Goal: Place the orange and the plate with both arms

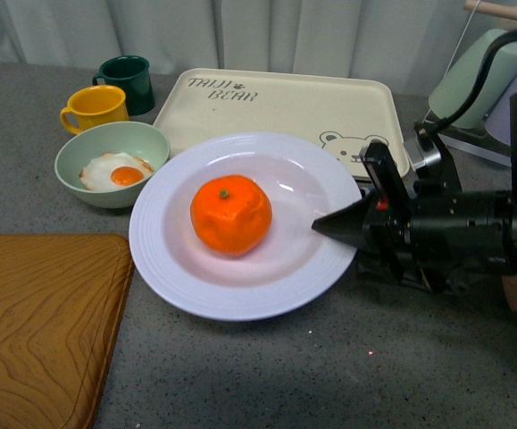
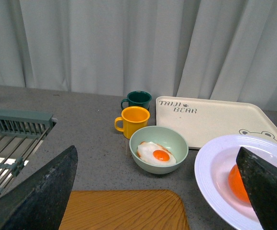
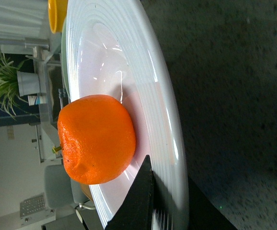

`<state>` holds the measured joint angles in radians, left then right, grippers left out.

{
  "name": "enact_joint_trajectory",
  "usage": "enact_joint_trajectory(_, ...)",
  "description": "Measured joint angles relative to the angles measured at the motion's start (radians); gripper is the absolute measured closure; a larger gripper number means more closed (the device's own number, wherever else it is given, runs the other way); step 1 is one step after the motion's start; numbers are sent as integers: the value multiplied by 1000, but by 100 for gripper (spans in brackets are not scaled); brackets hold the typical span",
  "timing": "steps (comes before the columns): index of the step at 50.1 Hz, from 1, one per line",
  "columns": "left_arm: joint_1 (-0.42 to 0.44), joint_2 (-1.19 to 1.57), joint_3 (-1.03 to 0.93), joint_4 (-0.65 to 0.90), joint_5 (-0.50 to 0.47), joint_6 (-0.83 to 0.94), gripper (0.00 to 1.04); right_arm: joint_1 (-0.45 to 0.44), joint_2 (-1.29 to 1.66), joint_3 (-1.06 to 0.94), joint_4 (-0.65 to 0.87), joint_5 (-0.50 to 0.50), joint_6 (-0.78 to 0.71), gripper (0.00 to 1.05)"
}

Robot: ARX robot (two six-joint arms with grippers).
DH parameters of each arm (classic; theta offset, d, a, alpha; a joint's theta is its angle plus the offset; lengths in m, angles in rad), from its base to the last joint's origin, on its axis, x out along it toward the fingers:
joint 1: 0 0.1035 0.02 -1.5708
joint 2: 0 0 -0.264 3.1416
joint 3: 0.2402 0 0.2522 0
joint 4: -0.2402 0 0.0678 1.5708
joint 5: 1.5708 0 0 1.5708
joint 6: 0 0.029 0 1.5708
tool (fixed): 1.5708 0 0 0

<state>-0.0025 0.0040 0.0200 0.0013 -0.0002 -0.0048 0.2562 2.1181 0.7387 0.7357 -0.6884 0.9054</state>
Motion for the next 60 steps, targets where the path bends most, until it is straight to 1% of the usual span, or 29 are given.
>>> enact_joint_trajectory(11,0,0,0,0,0,0,7,-20,53,175,-43,-13,51,101)
enact_joint_trajectory(16,0,0,0,0,0,0,7,-29,109,286,-100,-13,67,101)
enact_joint_trajectory(25,0,0,0,0,0,0,7,-40,273,583,-232,-2,92,101)
enact_joint_trajectory(36,0,0,0,0,0,0,7,-42,366,790,-347,1,85,101)
enact_joint_trajectory(40,0,0,0,0,0,0,7,-43,417,894,-419,17,84,101)
enact_joint_trajectory(56,0,0,0,0,0,0,7,-58,526,1096,-631,70,36,101)
enact_joint_trajectory(57,0,0,0,0,0,0,7,-58,526,1098,-635,71,33,100)
enact_joint_trajectory(60,0,0,0,0,0,0,7,-58,526,1099,-634,78,24,88)
